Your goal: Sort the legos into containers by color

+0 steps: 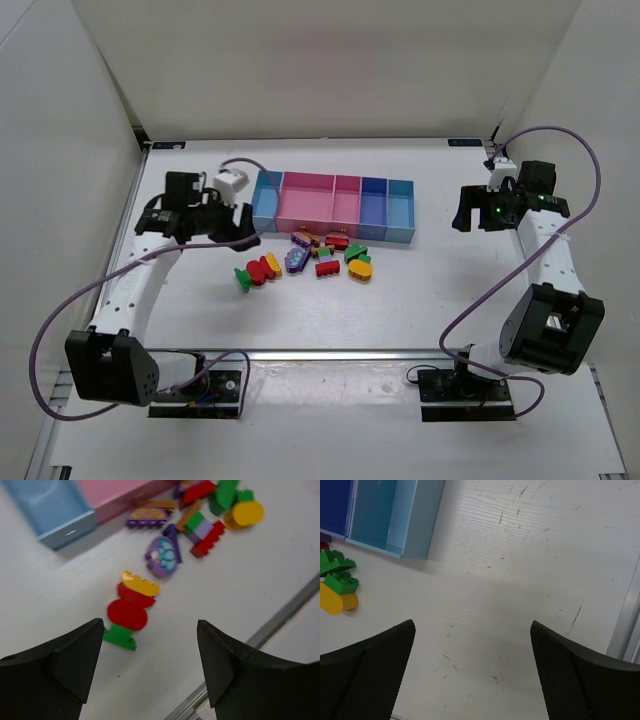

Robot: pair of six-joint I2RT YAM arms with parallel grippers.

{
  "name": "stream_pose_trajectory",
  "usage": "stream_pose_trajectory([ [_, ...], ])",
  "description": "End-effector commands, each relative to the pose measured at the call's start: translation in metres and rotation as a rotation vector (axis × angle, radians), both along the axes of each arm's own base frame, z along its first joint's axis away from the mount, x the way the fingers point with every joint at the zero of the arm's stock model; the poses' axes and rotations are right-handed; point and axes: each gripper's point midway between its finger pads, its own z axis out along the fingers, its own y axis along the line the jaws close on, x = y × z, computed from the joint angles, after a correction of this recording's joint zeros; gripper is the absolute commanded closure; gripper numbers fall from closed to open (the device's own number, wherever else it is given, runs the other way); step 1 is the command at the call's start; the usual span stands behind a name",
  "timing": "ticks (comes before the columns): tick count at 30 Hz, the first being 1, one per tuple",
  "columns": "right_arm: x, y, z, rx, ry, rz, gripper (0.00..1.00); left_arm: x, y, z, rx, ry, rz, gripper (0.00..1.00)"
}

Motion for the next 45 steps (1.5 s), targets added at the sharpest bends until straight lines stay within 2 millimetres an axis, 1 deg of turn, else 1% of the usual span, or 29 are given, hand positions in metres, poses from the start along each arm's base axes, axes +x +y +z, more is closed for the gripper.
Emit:
stream_pose_trajectory([
  [1, 0.001, 0.002, 0.01, -0.003, -0.045, 0.028, 0.01, -0.031, -0.046, 0.009, 0.016, -0.039, -0.259, 0.16],
  [3, 0.002, 0.002, 0.011, -0.004, -0.047, 0.026, 0.01, -0.037, -0.06, 0.002, 0.031, -0.024, -0.3, 0.2],
  [4, 0.002, 0.002, 0.012, -0.005, -0.049, 0.027, 0.01, -0.047, -0.075, -0.001, 0.041, -0.014, -0.352, 0.24],
  [6, 0.002, 0.001, 0.011, -0.009, -0.05, 0.027, 0.01, -0.051, -0.089, -0.007, 0.073, -0.01, -0.384, 0.29],
  [7, 0.002, 0.001, 0.012, -0.01, -0.049, 0.027, 0.01, -0.061, -0.103, -0.014, 0.095, -0.001, -0.433, 0.34],
  [9, 0.001, 0.002, 0.01, -0.011, -0.044, 0.03, 0.01, -0.067, -0.116, -0.024, 0.13, -0.007, -0.468, 0.37],
  [10, 0.001, 0.001, 0.01, -0.012, -0.045, 0.03, 0.01, -0.078, -0.13, -0.028, 0.145, -0.015, -0.519, 0.38],
  [11, 0.001, 0.001, 0.01, -0.014, -0.047, 0.029, 0.01, -0.081, -0.136, -0.032, 0.155, -0.014, -0.518, 0.39],
  [12, 0.0, 0.001, 0.008, -0.013, -0.044, 0.029, 0.01, -0.078, -0.141, -0.035, 0.167, -0.038, -0.515, 0.39],
  [13, -0.001, 0.001, 0.009, -0.015, -0.045, 0.03, 0.01, -0.08, -0.145, -0.044, 0.176, -0.024, -0.524, 0.39],
  [14, -0.001, 0.001, 0.009, -0.016, -0.046, 0.029, 0.01, -0.085, -0.154, -0.048, 0.181, -0.025, -0.545, 0.39],
  [15, -0.003, 0.001, 0.009, -0.016, -0.047, 0.029, 0.01, -0.08, -0.158, -0.05, 0.195, -0.044, -0.534, 0.39],
  [16, -0.003, 0.001, 0.009, -0.017, -0.049, 0.03, 0.01, -0.079, -0.162, -0.06, 0.209, -0.029, -0.537, 0.39],
  [17, -0.005, 0.001, 0.008, -0.018, -0.043, 0.028, 0.01, -0.078, -0.165, -0.064, 0.213, -0.025, -0.537, 0.39],
  [19, -0.006, 0.001, 0.01, -0.021, -0.047, 0.029, 0.01, -0.066, -0.17, -0.072, 0.229, -0.046, -0.511, 0.39],
  [23, -0.01, 0.002, 0.012, -0.027, -0.056, 0.029, 0.01, -0.05, -0.179, -0.08, 0.245, -0.066, -0.46, 0.34],
  [26, -0.013, 0.003, 0.01, -0.025, -0.052, 0.029, 0.01, -0.039, -0.183, -0.08, 0.236, -0.078, -0.398, 0.28],
  [29, -0.013, 0.002, 0.01, -0.028, -0.05, 0.028, 0.01, -0.034, -0.184, -0.08, 0.224, -0.073, -0.336, 0.24],
  [34, -0.013, 0.001, 0.011, -0.033, -0.052, 0.026, 0.01, -0.037, -0.187, -0.079, 0.192, -0.058, -0.298, 0.24],
  [40, -0.017, 0.0, 0.01, -0.045, -0.054, 0.019, 0.01, -0.04, -0.194, -0.085, 0.162, -0.049, -0.31, 0.22],
  [45, -0.024, -0.001, 0.006, -0.057, -0.049, 0.015, 0.01, -0.035, -0.199, -0.091, 0.17, -0.025, -0.302, 0.26],
])
